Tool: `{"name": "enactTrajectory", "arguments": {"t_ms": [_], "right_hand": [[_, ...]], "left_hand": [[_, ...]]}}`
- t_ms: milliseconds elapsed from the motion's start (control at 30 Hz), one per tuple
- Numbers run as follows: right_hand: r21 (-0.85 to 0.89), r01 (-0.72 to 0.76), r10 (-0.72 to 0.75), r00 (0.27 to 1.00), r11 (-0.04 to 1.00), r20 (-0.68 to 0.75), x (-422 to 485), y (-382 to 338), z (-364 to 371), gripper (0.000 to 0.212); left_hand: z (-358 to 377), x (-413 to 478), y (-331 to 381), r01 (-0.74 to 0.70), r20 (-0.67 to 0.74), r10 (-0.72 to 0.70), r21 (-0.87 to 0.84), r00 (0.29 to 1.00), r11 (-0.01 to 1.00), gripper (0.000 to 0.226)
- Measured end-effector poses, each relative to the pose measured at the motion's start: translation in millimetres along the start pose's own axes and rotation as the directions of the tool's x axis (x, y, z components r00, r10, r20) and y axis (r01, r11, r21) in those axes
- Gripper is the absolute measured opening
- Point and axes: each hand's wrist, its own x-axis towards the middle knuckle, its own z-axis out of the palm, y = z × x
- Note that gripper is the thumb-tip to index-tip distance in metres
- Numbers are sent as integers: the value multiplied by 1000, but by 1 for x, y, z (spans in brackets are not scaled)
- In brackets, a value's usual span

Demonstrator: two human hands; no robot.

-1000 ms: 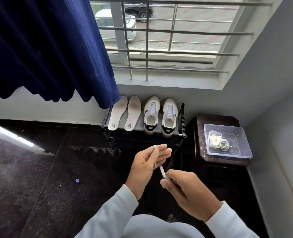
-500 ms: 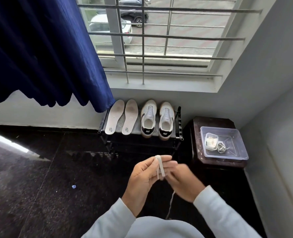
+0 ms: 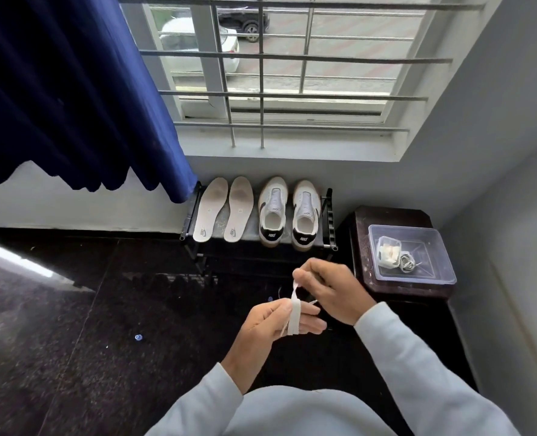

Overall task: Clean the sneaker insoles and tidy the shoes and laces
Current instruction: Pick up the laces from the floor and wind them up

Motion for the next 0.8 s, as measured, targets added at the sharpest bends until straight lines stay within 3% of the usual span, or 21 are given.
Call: {"name": "enactTrajectory", "arguments": {"t_ms": [67,167,267,433,567,667,800], "right_hand": [[-11,-65,65,996,998,60,-7,14,17,30],[-169,26,-1,989,985,148,-40,19,43,33],[-166,129,-98,978,978,185,-63,5,46,32],[-112,189,-177,979,976,104,-38,-32,16,29],[-18,45,-45,999,999,-14,0,-31,-3,29],[1,-67,67,995,998,77,11,-7,10,30],[-120,-74,98,972,990,214,-17,17,45,31]], "left_hand": [[0,-2,5,-45,-29,43,-47,999,998,46],[-5,0,8,-55,-136,48,-51,990,997,47],[-13,6,4,-16,-202,8,-34,979,999,53],[-15,6,-8,57,-134,-46,77,990,995,58],[-12,6,-10,110,-30,-107,89,994,990,76],[-11,3,-3,79,42,-80,17,996,997,88],[-19,0,5,-23,-77,16,-96,997,995,81]]}}
